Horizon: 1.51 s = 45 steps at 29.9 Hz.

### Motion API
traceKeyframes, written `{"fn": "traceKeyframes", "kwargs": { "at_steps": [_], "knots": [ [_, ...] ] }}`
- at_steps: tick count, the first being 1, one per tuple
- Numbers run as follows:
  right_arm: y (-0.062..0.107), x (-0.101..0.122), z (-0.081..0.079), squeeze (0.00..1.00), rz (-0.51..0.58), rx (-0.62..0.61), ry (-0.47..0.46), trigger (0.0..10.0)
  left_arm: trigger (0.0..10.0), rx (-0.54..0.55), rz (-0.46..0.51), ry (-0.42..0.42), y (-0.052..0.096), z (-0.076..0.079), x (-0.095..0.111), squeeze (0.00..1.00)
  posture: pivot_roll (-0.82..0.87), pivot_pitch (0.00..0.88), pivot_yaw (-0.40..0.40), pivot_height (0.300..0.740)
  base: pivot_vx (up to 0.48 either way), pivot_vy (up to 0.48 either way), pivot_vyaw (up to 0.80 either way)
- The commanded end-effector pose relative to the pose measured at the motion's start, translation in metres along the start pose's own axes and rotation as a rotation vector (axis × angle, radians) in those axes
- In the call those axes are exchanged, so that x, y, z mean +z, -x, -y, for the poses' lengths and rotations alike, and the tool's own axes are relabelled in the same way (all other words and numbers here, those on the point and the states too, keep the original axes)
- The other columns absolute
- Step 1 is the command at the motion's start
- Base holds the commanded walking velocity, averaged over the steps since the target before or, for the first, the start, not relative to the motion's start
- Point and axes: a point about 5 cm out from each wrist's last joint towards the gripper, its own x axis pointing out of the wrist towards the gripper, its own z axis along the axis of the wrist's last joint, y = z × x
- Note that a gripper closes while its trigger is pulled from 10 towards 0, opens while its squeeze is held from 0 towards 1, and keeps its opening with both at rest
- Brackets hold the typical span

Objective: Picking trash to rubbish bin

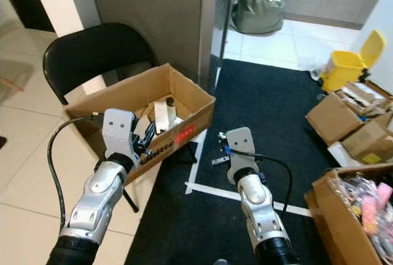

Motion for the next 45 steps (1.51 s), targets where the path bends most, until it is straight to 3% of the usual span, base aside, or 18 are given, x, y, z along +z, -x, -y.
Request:
{"fn": "traceKeyframes", "kwargs": {
  "at_steps": [1, 22, 45],
  "knots": [
    [0.0025, -0.0050, 0.0050, 0.00, -0.019, -0.019, -0.002, 10.0, 10.0, -0.006, -0.024, -0.008, 0.0016, 0.0019, -0.0048, 0.00, -0.01, 0.119, -0.043, 0.740, 0.326, 0.000, 0.00],
    [0.0008, -0.0037, 0.0049, 0.00, -0.021, -0.009, 0.046, 10.0, 10.0, -0.001, -0.024, -0.005, 0.0002, 0.0015, -0.0046, 0.00, -0.01, 0.119, -0.046, 0.740, 0.324, 0.000, 0.00],
    [0.0001, -0.0042, 0.0041, 0.00, -0.019, -0.011, 0.053, 10.0, 10.0, -0.001, -0.026, -0.004, 0.0008, 0.0018, -0.0052, 0.00, -0.01, 0.126, -0.047, 0.740, 0.326, 0.000, 0.28]
  ]
}}
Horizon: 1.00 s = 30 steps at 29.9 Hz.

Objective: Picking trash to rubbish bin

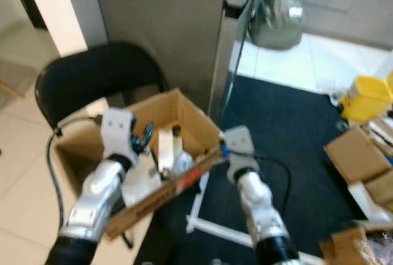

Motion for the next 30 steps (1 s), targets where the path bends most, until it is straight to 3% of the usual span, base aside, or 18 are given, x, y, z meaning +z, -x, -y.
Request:
{"fn": "traceKeyframes", "kwargs": {
  "at_steps": [1, 12, 22, 27, 28, 30],
  "knots": [
    [0.004, -0.007, 0.006, 0.00, -0.025, -0.021, -0.003, 10.0, 10.0, -0.017, -0.028, -0.004, 0.002, 0.005, -0.007, 0.00, -0.01, 0.125, -0.047, 0.740, 0.322, 0.000, 0.00],
    [0.003, -0.006, 0.006, 0.00, -0.021, -0.017, -0.014, 10.0, 10.0, -0.011, -0.040, -0.013, 0.002, 0.004, -0.008, 0.00, -0.01, 0.124, -0.045, 0.740, 0.313, 0.000, 0.00],
    [0.000, -0.006, 0.007, 0.00, -0.022, -0.011, -0.007, 10.0, 10.0, 0.012, -0.058, -0.037, 0.003, 0.002, -0.011, 0.00, 0.00, 0.119, -0.047, 0.740, 0.000, 0.000, 0.00],
    [-0.009, -0.004, 0.003, 0.00, -0.023, 0.003, -0.002, 10.0, 10.0, -0.022, -0.123, -0.089, 0.004, 0.004, -0.020, 0.00, 0.00, 0.113, -0.051, 0.740, 0.000, 0.000, 0.00],
    [-0.015, -0.001, -0.001, 0.00, -0.021, 0.024, 0.004, 10.0, 10.0, -0.056, -0.186, -0.097, 0.006, 0.006, -0.029, 0.00, 0.00, 0.111, -0.053, 0.740, 0.000, 0.000, 0.00],
    [-0.017, 0.000, -0.003, 0.00, -0.022, 0.037, 0.005, 10.0, 10.0, -0.076, -0.213, -0.102, 0.007, 0.008, -0.033, 0.00, 0.00, 0.111, -0.053, 0.740, 0.000, 0.000, 0.00]
  ]
}}
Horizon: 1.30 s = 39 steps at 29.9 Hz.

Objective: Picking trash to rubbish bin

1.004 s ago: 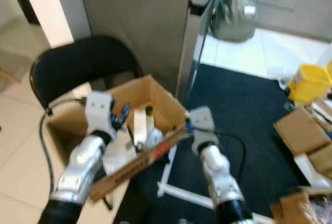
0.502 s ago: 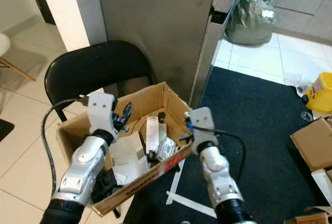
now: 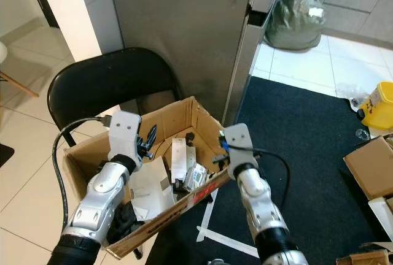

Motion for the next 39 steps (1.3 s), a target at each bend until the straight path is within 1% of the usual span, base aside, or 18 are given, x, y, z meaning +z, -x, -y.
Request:
{"fn": "traceKeyframes", "kwargs": {
  "at_steps": [1, 2, 3, 6, 9, 11, 12, 17, 20, 21, 27, 28, 30, 31, 33, 34, 36, 39],
  "knots": [
    [-0.001, -0.008, -0.007, 0.00, -0.043, 0.039, -0.003, 10.0, 10.0, -0.066, -0.090, -0.033, 0.004, 0.006, -0.016, 0.00, 0.00, 0.109, -0.055, 0.740, 0.000, 0.000, 0.00],
    [-0.004, -0.009, -0.012, 0.00, -0.054, 0.069, -0.001, 10.0, 10.0, -0.103, -0.141, -0.047, 0.007, 0.009, -0.023, 0.00, 0.01, 0.109, -0.057, 0.740, 0.000, 0.000, 0.00],
    [-0.004, -0.009, -0.012, 0.00, -0.054, 0.069, -0.001, 10.0, 10.0, -0.103, -0.141, -0.047, 0.007, 0.009, -0.023, 0.00, 0.01, 0.109, -0.057, 0.740, 0.000, 0.000, 0.00],
    [-0.011, -0.008, -0.025, 0.00, -0.076, 0.151, -0.016, 10.0, 10.0, -0.149, -0.248, -0.073, 0.014, 0.009, -0.038, 0.00, 0.01, 0.105, -0.065, 0.740, 0.000, 0.000, 0.00],
    [-0.015, -0.002, -0.036, 0.00, -0.058, 0.217, -0.026, 10.0, 10.0, -0.134, -0.258, -0.059, 0.016, 0.008, -0.039, 0.00, 0.02, 0.104, -0.072, 0.740, 0.000, 0.000, 0.00],
    [-0.016, 0.000, -0.039, 0.00, -0.054, 0.231, -0.033, 10.0, 10.0, -0.135, -0.258, -0.060, 0.016, 0.008, -0.039, 0.00, 0.02, 0.103, -0.076, 0.740, 0.000, 0.000, 0.00],
    [-0.016, 0.000, -0.043, 0.00, -0.054, 0.259, -0.029, 10.0, 10.0, -0.139, -0.260, -0.057, 0.017, 0.008, -0.040, 0.00, 0.02, 0.103, -0.077, 0.740, 0.000, 0.000, 0.00],
    [-0.015, -0.004, -0.052, 0.00, -0.068, 0.315, -0.011, 10.0, 10.0, -0.152, -0.277, -0.061, 0.018, 0.010, -0.040, 0.00, 0.02, 0.106, -0.081, 0.740, 0.000, 0.000, 0.00],
    [-0.014, -0.007, -0.057, 0.00, -0.080, 0.361, -0.041, 10.0, 10.0, -0.156, -0.284, -0.060, 0.019, 0.011, -0.040, 0.00, 0.02, 0.106, -0.081, 0.740, 0.000, 0.000, 0.00],
    [-0.013, -0.008, -0.059, 1.00, -0.083, 0.380, -0.046, 10.0, 10.0, -0.157, -0.288, -0.061, 0.019, 0.011, -0.040, 0.00, 0.02, 0.106, -0.081, 0.740, 0.000, 0.000, 0.00],
    [-0.013, -0.009, -0.056, 1.00, -0.086, 0.354, -0.012, 10.0, 10.0, -0.157, -0.293, -0.063, 0.019, 0.011, -0.040, 0.00, 0.02, 0.110, -0.079, 0.740, 0.000, 0.000, 0.00],
    [-0.014, -0.010, -0.052, 0.00, -0.087, 0.321, -0.005, 10.0, 10.0, -0.156, -0.293, -0.064, 0.019, 0.010, -0.040, 0.00, 0.02, 0.110, -0.078, 0.740, 0.000, 0.000, 0.00],
    [-0.016, -0.009, -0.039, 0.00, -0.085, 0.226, -0.020, 10.0, 10.0, -0.147, -0.291, -0.071, 0.018, 0.010, -0.039, 0.00, 0.02, 0.111, -0.077, 0.740, 0.000, 0.000, 0.00],
    [-0.016, -0.010, -0.028, 0.00, -0.085, 0.161, -0.048, 10.0, 10.0, -0.134, -0.288, -0.078, 0.017, 0.009, -0.039, 0.00, 0.02, 0.113, -0.077, 0.740, 0.000, 0.000, 0.00],
    [-0.016, -0.010, -0.026, 0.00, -0.085, 0.146, -0.055, 10.0, 10.0, -0.130, -0.289, -0.078, 0.017, 0.008, -0.039, 0.00, 0.02, 0.113, -0.076, 0.740, 0.000, 0.000, 0.00],
    [-0.014, -0.013, -0.017, 0.00, -0.089, 0.097, -0.090, 10.0, 10.0, -0.119, -0.290, -0.080, 0.017, 0.007, -0.039, 0.00, 0.02, 0.116, -0.074, 0.740, 0.000, 0.000, 0.00],
    [-0.012, -0.016, -0.010, 0.00, -0.093, 0.064, -0.121, 10.0, 10.0, -0.110, -0.291, -0.079, 0.017, 0.007, -0.039, 0.00, 0.02, 0.118, -0.071, 0.740, 0.000, 0.000, 0.00],
    [-0.007, -0.022, -0.008, 0.00, -0.101, 0.069, -0.179, 10.0, 10.0, -0.117, -0.294, -0.078, 0.017, 0.008, -0.038, 0.00, 0.02, 0.121, -0.068, 0.740, 0.000, 0.000, 0.00]
  ]
}}
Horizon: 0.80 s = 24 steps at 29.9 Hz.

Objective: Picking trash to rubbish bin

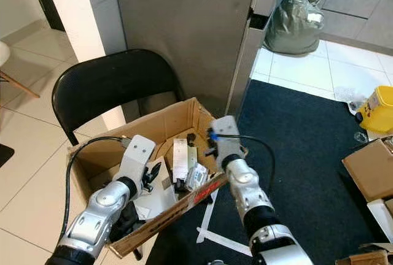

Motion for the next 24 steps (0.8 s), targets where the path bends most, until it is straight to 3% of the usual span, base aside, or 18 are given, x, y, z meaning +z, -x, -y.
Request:
{"fn": "traceKeyframes", "kwargs": {
  "at_steps": [1, 7, 8, 9, 16, 21, 22, 24],
  "knots": [
    [0.005, -0.008, 0.000, 0.00, -0.012, 0.019, -0.046, 10.0, 10.0, -0.007, -0.015, -0.015, 0.000, 0.001, -0.001, 0.00, 0.02, 0.121, -0.066, 0.740, 0.000, 0.000, 0.00],
    [0.003, -0.005, -0.020, 0.00, 0.005, 0.128, -0.042, 10.0, 10.0, -0.015, -0.014, -0.019, 0.000, 0.002, 0.000, 0.00, 0.02, 0.122, -0.063, 0.740, 0.000, 0.000, 0.00],
    [0.002, -0.004, -0.026, 0.05, 0.009, 0.158, -0.048, 10.0, 10.0, -0.016, -0.013, -0.021, 0.000, 0.002, 0.001, 0.00, 0.02, 0.122, -0.063, 0.740, 0.000, 0.000, 0.00],
    [0.001, -0.002, -0.032, 1.00, 0.021, 0.190, -0.049, 10.0, 10.0, -0.015, -0.013, -0.021, -0.001, 0.002, 0.001, 0.00, 0.03, 0.123, -0.063, 0.740, 0.000, 0.000, 0.00],
    [-0.003, -0.001, -0.055, 1.00, 0.010, 0.315, -0.023, 10.0, 10.0, -0.009, -0.017, -0.022, 0.001, -0.001, 0.001, 0.00, 0.03, 0.124, -0.063, 0.740, 0.000, 0.000, 0.00],
    [-0.007, -0.004, -0.061, 1.00, -0.052, 0.332, 0.011, 10.0, 10.0, -0.009, -0.021, -0.023, 0.001, -0.001, 0.000, 0.00, 0.03, 0.131, -0.066, 0.740, 0.000, 0.000, 0.00],
    [-0.007, -0.004, -0.062, 0.00, -0.054, 0.337, 0.013, 10.0, 10.0, -0.008, -0.022, -0.023, 0.002, -0.001, 0.000, 0.00, 0.03, 0.131, -0.066, 0.740, 0.000, 0.000, 0.00],
    [-0.008, -0.006, -0.064, 0.00, -0.080, 0.347, 0.022, 10.0, 10.0, -0.007, -0.023, -0.023, 0.002, -0.001, 0.000, 0.00, 0.04, 0.132, -0.066, 0.740, 0.000, 0.000, 0.00]
  ]
}}
